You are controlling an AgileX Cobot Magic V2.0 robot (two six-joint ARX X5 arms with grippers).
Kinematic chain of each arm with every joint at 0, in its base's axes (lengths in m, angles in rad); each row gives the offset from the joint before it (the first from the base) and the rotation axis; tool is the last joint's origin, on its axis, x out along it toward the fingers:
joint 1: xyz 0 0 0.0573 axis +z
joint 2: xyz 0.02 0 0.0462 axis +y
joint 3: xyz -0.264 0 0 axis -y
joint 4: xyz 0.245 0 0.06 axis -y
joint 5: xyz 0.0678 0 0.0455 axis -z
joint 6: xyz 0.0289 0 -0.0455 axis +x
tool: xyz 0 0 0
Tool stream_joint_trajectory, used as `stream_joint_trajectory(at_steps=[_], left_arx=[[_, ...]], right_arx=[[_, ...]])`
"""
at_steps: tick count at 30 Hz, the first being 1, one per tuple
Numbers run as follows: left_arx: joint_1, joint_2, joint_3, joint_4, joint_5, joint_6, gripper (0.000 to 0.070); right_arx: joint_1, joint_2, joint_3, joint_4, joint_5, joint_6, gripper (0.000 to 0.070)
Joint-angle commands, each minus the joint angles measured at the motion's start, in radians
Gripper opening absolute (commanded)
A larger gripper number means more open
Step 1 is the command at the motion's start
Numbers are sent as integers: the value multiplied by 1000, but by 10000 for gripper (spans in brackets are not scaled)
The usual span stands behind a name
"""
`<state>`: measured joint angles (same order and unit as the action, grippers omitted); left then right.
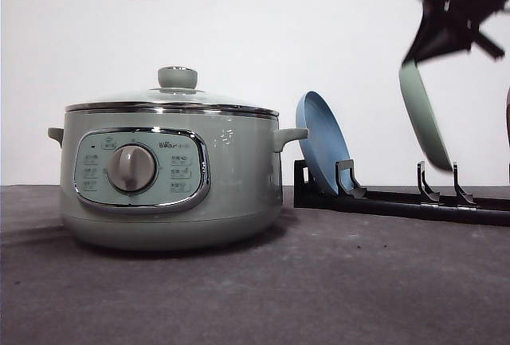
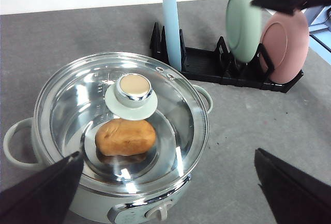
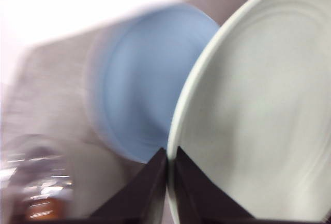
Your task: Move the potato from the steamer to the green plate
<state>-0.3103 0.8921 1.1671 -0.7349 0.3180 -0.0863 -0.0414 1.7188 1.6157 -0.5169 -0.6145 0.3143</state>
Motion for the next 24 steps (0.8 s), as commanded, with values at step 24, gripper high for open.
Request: stream_joint_trajectory(at_steps=[24], left_arx=[[-5, 10, 18, -3, 6, 20, 675]], right_arx=[[239, -540, 22, -486, 133, -351, 5]])
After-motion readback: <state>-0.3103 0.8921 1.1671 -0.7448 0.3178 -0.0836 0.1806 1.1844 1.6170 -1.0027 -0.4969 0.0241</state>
